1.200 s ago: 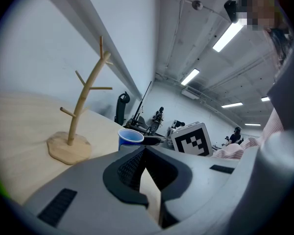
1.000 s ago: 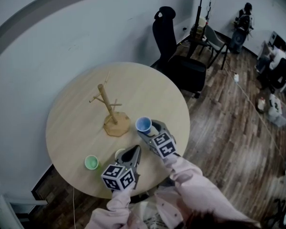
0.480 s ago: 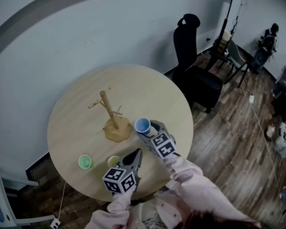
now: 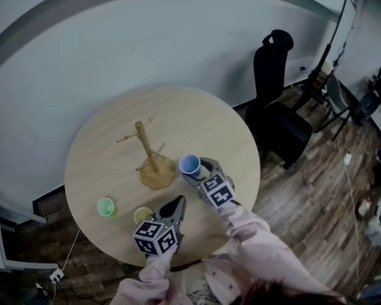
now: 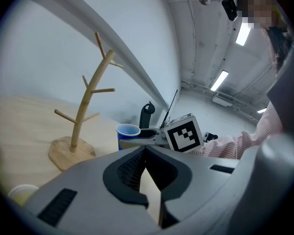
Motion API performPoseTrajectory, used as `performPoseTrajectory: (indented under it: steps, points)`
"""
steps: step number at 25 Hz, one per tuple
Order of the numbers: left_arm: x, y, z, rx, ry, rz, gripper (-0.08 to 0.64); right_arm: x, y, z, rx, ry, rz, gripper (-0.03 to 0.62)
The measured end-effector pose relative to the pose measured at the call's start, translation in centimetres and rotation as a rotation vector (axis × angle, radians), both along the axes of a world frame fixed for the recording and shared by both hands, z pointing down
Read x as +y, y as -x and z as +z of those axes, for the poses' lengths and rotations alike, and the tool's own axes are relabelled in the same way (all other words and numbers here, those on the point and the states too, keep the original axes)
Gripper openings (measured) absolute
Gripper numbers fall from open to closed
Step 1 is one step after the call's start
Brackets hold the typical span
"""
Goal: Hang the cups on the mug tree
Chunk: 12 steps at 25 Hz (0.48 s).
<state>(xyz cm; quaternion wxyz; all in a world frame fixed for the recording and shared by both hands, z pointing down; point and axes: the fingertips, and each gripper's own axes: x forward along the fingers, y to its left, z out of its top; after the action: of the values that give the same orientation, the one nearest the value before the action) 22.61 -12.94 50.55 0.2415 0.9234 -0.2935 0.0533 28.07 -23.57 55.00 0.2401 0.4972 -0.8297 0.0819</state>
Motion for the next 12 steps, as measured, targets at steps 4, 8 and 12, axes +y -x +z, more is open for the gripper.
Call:
performPoseTrajectory:
  steps: [4,8,12]
  points:
    - [-1.1,-0.1,-0.5,0.001,-0.009,-0.057,0.002,-1.3,0.1,-0.5,0.031,-0.004,-0.063,0.287]
    - [-1.6,-0.3,-0.7,0.006,-0.011,-0.102,0.002,-2.2,0.4,-0.8,0.074,-0.008,-0.128,0.284]
    - [-1.9,-0.4,-0.8,0.010,-0.014,-0.122,0.002,-3.4,0.6,-1.2,0.091,-0.020,-0.150,0.282]
